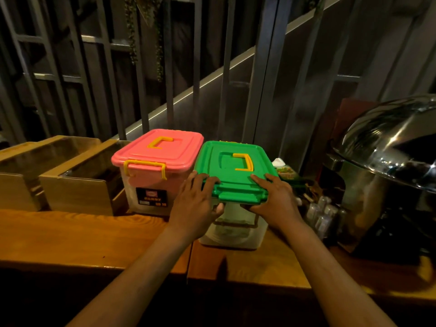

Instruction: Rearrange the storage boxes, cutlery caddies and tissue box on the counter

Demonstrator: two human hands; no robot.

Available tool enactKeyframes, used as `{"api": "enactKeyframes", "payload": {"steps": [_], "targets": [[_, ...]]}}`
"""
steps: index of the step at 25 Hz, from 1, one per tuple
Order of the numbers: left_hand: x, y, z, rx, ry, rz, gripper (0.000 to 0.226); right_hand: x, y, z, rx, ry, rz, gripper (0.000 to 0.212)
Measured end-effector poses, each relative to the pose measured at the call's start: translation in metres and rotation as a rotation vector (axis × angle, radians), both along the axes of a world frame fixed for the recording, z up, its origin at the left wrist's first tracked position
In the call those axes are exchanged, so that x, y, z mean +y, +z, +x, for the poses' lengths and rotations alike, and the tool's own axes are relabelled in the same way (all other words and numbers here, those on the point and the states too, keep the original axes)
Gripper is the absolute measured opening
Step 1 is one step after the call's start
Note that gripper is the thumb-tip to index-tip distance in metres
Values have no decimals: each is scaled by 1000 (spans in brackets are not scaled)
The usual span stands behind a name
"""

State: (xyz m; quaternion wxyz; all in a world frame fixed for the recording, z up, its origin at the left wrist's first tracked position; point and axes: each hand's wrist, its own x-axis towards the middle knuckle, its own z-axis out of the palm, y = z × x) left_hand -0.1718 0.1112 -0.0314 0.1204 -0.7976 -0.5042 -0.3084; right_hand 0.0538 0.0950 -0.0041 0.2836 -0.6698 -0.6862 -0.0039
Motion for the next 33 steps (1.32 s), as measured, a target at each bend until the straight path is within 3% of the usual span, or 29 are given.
{"api": "enactKeyframes", "payload": {"steps": [6,21,33], "targets": [[40,6,-5,112,38,28,60,40,-3,-5,9,-35,6,85],[107,7,7,152,57,55,62,108,-3,7,23,-55,-24,86],[108,9,9,158,46,72,60,97,6,1,-48,-66,-70,87]]}}
